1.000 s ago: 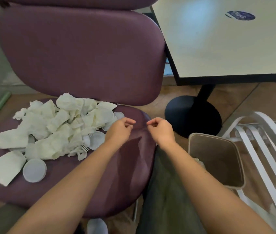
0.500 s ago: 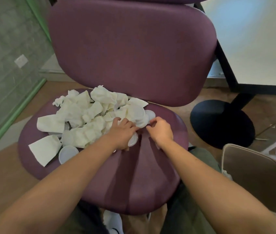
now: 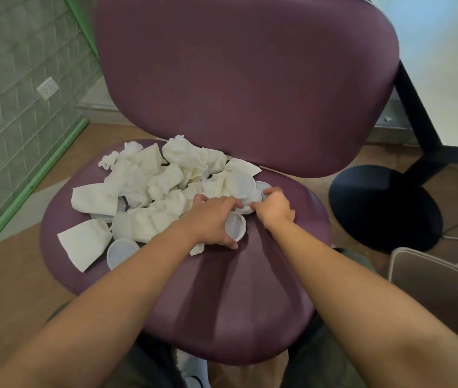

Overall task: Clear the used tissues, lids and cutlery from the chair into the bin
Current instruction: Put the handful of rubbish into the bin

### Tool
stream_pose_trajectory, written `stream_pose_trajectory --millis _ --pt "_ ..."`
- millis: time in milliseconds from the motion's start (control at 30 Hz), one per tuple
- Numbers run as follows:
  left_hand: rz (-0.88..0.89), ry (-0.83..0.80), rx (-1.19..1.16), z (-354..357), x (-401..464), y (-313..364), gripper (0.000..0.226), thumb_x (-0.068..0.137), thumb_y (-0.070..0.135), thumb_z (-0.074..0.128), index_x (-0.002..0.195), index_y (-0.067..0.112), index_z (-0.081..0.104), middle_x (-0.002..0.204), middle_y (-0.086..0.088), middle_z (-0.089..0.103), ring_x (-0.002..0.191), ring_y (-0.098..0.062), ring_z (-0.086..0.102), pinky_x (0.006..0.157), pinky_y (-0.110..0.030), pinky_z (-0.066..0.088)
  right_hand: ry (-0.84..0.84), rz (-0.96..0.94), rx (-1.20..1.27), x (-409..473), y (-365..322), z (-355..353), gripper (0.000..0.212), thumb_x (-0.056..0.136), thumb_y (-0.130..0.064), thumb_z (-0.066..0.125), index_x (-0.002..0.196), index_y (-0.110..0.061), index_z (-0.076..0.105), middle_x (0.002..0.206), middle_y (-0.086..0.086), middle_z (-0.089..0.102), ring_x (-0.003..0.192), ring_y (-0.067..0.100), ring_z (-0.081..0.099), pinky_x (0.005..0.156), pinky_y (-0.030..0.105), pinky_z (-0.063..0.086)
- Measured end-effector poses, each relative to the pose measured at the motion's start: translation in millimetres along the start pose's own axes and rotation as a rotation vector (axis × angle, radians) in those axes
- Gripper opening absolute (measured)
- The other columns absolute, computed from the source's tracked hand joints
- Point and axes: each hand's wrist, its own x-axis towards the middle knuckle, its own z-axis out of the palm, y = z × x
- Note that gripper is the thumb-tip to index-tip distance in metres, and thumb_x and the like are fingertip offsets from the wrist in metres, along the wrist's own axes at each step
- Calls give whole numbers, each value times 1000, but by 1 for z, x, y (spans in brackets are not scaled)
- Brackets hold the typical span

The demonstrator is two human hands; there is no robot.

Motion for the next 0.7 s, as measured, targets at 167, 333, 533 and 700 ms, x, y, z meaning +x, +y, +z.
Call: stream_pose_trajectory --millis 167,333,533,700 --pt "9 26 41 -3 -5 5 84 56 71 73 127 34 45 121 10 42 120 -11 42 109 -38 15 -19 57 232 -4 0 0 39 80 -19 63 118 -23 55 108 1 68 107 24 61 103 39 40" --pt "4 57 1 -3 -8 17 79 64 74 65 125 29 44 121 11 45 119 -13 41 105 -37 19 -5 11 388 -17 18 -14 21 86 -7 51 104 -15 58 91 1 61 82 19 55 57 26 40" --pt "-33 87 -227 -11 -10 54 70 74 70 63 118 20 41 106 5 44 98 -16 42 84 -34 37 64 27 534 -37 44 -39 20 82 -18 52 96 -14 66 95 8 70 90 31 65 84 46 55" --pt "-5 60 -418 -6 3 86 50 89 48 62 119 15 40 108 2 49 95 -20 52 82 -35 42 130 -27 634 -57 75 -78 9 90 -14 55 92 -15 64 92 7 68 79 22 58 77 40 50"
